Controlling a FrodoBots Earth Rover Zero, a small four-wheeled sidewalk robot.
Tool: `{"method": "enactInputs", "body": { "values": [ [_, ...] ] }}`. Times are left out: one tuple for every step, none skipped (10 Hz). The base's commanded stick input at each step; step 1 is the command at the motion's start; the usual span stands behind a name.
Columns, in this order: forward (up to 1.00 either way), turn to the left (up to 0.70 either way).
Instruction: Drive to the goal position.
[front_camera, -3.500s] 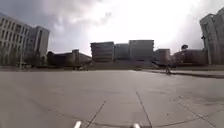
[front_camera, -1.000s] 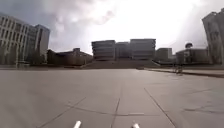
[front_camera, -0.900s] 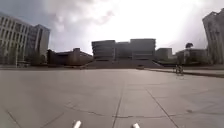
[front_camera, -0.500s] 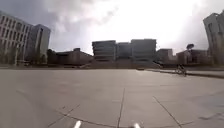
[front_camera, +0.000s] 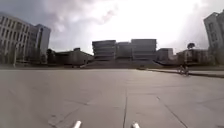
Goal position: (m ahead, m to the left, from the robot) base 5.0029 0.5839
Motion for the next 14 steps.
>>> {"method": "enactInputs", "body": {
  "values": [
    [0.63, 0.0],
    [0.63, 0.0],
    [0.63, 0.0],
    [0.63, 0.0],
    [0.63, 0.0],
    [0.63, 0.0],
    [0.63, 0.0],
    [0.63, 0.0],
    [0.63, 0.0],
    [0.63, 0.0],
    [0.63, 0.0],
    [0.62, 0.0],
    [0.62, 0.0],
    [0.62, 0.0]
  ]
}}
